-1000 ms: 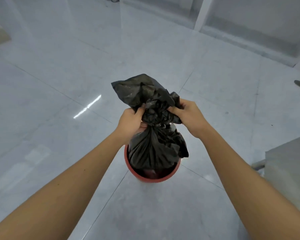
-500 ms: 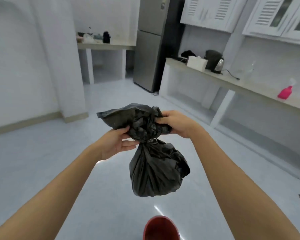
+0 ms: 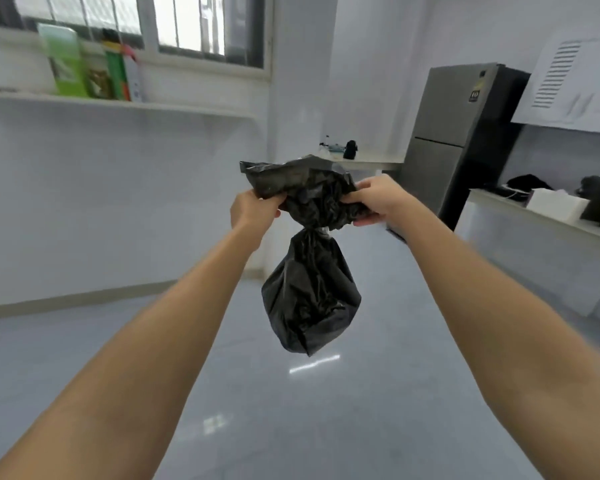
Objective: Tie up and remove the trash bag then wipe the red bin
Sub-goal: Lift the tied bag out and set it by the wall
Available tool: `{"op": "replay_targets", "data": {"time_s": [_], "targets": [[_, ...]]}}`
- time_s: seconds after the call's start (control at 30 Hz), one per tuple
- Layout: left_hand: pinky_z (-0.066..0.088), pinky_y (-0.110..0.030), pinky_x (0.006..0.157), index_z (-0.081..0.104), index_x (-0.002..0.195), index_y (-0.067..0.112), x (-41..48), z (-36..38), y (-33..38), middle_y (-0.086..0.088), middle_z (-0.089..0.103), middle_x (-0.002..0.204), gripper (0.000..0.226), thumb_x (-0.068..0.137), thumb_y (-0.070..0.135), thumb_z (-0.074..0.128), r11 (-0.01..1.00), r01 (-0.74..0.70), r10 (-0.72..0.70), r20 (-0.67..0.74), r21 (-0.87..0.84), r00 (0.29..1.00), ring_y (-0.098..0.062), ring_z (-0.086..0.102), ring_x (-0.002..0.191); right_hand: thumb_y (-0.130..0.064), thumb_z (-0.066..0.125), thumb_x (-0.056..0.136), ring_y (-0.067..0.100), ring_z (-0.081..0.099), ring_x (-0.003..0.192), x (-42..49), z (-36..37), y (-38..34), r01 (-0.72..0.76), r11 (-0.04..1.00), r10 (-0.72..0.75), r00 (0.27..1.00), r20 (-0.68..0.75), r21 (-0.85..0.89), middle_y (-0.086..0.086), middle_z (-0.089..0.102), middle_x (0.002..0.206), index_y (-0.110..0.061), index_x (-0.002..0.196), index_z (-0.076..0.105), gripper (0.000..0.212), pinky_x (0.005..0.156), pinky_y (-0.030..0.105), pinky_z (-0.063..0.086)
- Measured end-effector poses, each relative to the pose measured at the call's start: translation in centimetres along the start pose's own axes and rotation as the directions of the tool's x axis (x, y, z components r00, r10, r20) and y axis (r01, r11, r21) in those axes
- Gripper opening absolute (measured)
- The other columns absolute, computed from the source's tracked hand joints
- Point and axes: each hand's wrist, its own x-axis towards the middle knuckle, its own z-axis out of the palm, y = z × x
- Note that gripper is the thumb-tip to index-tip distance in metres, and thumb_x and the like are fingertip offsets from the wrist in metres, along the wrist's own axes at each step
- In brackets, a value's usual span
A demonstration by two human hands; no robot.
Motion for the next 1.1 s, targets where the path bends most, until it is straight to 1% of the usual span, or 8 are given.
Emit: {"op": "replay_targets", "data": {"time_s": [0.13,0.37,0.5,0.57,0.67,0.77,0.93,1.1], "targets": [[0.056,-0.041,0.083,0.059,0.069,0.028,7.9,-4.7,-1.4,0.003,0.070,0.078,0.015,0.079,0.034,0.067,0.997,-0.026,0.036,-0.144,0.070,0.989,-0.022,0.069,0.083,-0.022,0.075,0.081,0.010,0.065,0.063,7.7,5.9,-3.3,0.051,0.997,-0.049,0.998,0.036,-0.060,-0.002,0.069,0.074,-0.015,0.086,0.069,0.011,0.053,0.024,0.049],[0.046,-0.024,0.059,0.066,0.085,0.023,22.9,-10.1,-4.6,0.009,0.071,0.082,0.010,0.080,0.032,0.066,0.995,-0.006,0.025,-0.191,0.100,0.981,-0.009,0.068,0.075,-0.022,0.075,0.078,0.013,0.063,0.071,24.0,14.4,-7.0,0.078,0.990,-0.055,0.980,0.192,-0.114,0.002,0.068,0.082,-0.008,0.098,0.067,0.025,0.060,0.025,0.049],[0.052,-0.029,0.067,0.067,0.087,0.023,30.7,-12.6,-7.3,0.005,0.074,0.090,0.010,0.081,0.030,0.066,0.987,0.064,-0.037,-0.173,0.151,0.984,-0.013,0.070,0.078,-0.022,0.076,0.077,0.016,0.062,0.073,32.7,19.2,-8.3,0.056,0.980,0.005,0.952,0.305,-0.192,0.003,0.065,0.087,-0.013,0.094,0.065,0.023,0.057,0.023,0.051],[0.051,-0.035,0.076,0.068,0.091,0.023,33.7,-13.4,-8.8,0.003,0.074,0.094,0.014,0.079,0.030,0.066,0.978,0.109,-0.082,-0.152,0.177,0.985,-0.014,0.070,0.081,-0.023,0.076,0.077,0.015,0.061,0.069,35.9,21.4,-8.0,0.032,0.966,0.060,0.937,0.345,-0.256,0.001,0.061,0.084,-0.014,0.092,0.064,0.022,0.053,0.022,0.050],[0.046,-0.028,0.063,0.066,0.090,0.027,38.9,-14.3,-10.9,0.002,0.072,0.100,0.010,0.080,0.025,0.068,0.966,0.124,-0.106,-0.087,0.228,0.991,-0.015,0.070,0.081,-0.022,0.075,0.078,0.015,0.059,0.065,41.3,24.4,-7.5,-0.005,0.948,0.127,0.922,0.366,-0.317,-0.001,0.059,0.083,-0.014,0.089,0.063,0.018,0.053,0.023,0.052],[0.055,-0.029,0.064,0.066,0.093,0.028,45.4,-14.9,-12.7,0.002,0.072,0.097,0.019,0.077,0.018,0.069,0.937,0.025,-0.031,0.013,0.350,0.999,-0.017,0.070,0.081,-0.024,0.074,0.080,0.016,0.057,0.068,47.9,27.5,-7.0,-0.043,0.925,0.196,0.904,0.379,-0.377,-0.001,0.057,0.091,-0.015,0.095,0.061,0.021,0.060,0.026,0.053],[0.039,-0.005,0.036,0.061,0.091,0.036,56.4,-16.3,-13.7,0.015,0.066,0.082,0.028,0.082,0.009,0.064,0.937,0.012,-0.064,0.137,0.350,0.989,-0.005,0.063,0.070,-0.025,0.072,0.081,0.016,0.056,0.068,57.6,31.6,-7.9,-0.079,0.910,0.241,0.900,0.364,-0.408,-0.002,0.057,0.090,-0.015,0.103,0.064,0.025,0.060,0.025,0.053],[0.042,-0.016,0.046,0.063,0.104,0.034,66.1,-15.4,-15.4,0.012,0.070,0.091,0.029,0.081,0.018,0.066,0.913,0.011,-0.101,0.200,0.409,0.975,-0.008,0.068,0.077,-0.023,0.072,0.082,0.014,0.058,0.068,66.2,33.3,-7.9,-0.150,0.909,0.284,0.906,0.315,-0.389,-0.003,0.057,0.098,-0.016,0.105,0.063,0.026,0.056,0.026,0.052]]}}
